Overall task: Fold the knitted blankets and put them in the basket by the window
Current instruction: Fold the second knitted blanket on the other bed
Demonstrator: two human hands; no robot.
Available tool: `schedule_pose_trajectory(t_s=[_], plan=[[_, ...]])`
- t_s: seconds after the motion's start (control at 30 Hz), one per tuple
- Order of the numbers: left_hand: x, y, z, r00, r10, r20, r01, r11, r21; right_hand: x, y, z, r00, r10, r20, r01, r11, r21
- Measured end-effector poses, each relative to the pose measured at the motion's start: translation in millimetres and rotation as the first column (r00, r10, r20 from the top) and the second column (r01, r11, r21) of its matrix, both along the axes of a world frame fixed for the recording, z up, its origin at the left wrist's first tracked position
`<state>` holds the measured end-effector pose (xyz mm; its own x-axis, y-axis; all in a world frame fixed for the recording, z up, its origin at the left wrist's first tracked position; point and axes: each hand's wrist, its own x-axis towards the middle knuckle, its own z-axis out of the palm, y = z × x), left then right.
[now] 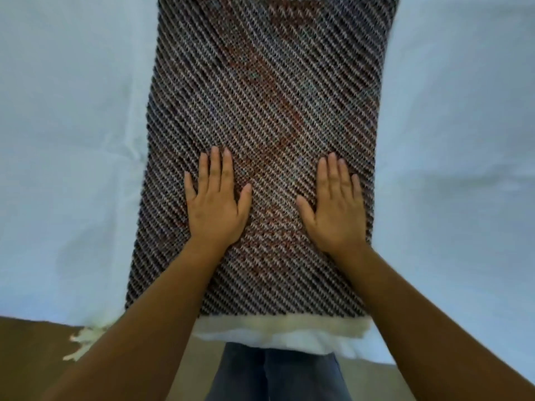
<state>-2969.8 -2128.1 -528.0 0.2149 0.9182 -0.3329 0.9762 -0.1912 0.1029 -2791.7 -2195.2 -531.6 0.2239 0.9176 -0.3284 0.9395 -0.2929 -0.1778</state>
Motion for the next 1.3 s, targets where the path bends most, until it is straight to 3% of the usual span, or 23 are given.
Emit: schedule_pose_trajectory(t_s=[0.17, 0.37, 0.53, 0.7, 0.87, 0.97, 1.1, 1.3], plan=[[-2, 2, 4, 1.000, -0.017, 0.025, 0.017, 1.000, -0.020, -10, 3, 8, 0.996, -0.057, 0.075, 0.063, 0.995, -0.078], [-39, -66, 12, 0.965, -0.244, 0.091, 0.237, 0.968, 0.083, -79, -70, 10, 0.999, 0.005, -0.046, -0.001, 0.995, 0.102], [-82, -99, -6, 0.999, -0.040, 0.030, 0.040, 0.999, 0.005, -82, -106, -5, 0.977, -0.211, 0.020, 0.209, 0.974, 0.081], [-93, -99, -4, 1.000, -0.009, 0.014, 0.009, 0.999, -0.032, -84, -116, -1, 0.948, -0.318, -0.011, 0.319, 0.948, 0.019], [-91, -91, 21, 0.999, -0.033, 0.000, 0.033, 0.989, -0.146, -73, -114, 21, 0.965, -0.260, -0.040, 0.256, 0.962, -0.098], [-84, -71, 42, 0.993, -0.115, 0.012, 0.115, 0.983, -0.140, -63, -93, 43, 0.965, -0.242, -0.103, 0.237, 0.970, -0.057], [-54, -24, 63, 0.965, -0.262, -0.007, 0.259, 0.957, -0.131, -43, -45, 58, 0.987, -0.094, -0.132, 0.090, 0.995, -0.037], [7, 72, 68, 0.962, -0.270, -0.042, 0.265, 0.959, -0.103, 14, 65, 66, 0.983, 0.025, -0.180, -0.014, 0.998, 0.060]])
